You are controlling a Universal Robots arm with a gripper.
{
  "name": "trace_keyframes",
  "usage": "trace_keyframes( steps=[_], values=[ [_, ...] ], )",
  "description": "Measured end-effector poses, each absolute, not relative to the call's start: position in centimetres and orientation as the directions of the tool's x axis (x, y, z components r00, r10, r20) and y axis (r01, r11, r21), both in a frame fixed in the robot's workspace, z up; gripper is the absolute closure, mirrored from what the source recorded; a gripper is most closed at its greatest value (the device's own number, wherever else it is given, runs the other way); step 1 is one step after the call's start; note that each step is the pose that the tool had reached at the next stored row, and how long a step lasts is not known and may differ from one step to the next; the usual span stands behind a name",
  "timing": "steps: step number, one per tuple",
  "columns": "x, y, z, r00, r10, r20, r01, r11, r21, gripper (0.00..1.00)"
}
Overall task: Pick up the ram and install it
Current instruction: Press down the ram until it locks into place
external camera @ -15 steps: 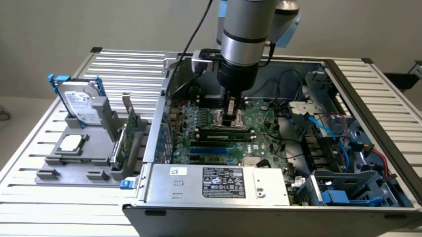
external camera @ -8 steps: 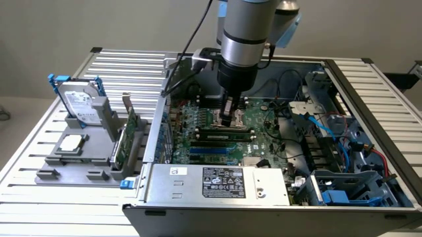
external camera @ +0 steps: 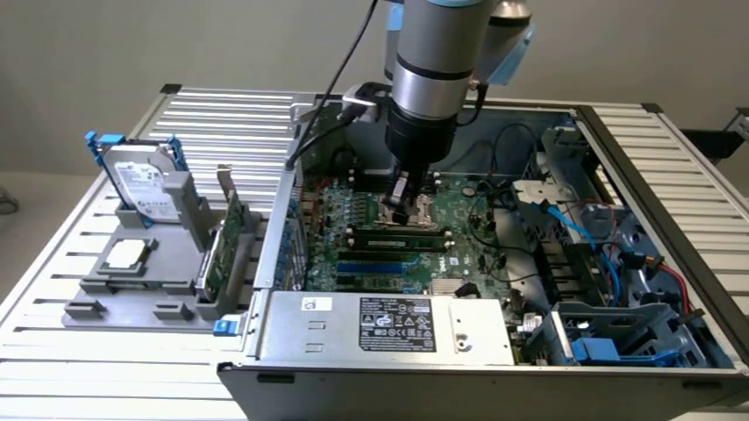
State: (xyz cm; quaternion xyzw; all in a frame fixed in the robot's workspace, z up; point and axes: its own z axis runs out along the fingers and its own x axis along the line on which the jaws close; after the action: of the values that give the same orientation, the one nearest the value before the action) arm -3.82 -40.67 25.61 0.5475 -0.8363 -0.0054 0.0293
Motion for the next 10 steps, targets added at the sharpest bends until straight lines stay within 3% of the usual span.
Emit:
trace_keyframes(
  steps=[10],
  values=[
    [-3.82,-40.67,25.61,-0.525,-0.85,0.043,-0.849,0.527,0.041,0.89]
  ],
)
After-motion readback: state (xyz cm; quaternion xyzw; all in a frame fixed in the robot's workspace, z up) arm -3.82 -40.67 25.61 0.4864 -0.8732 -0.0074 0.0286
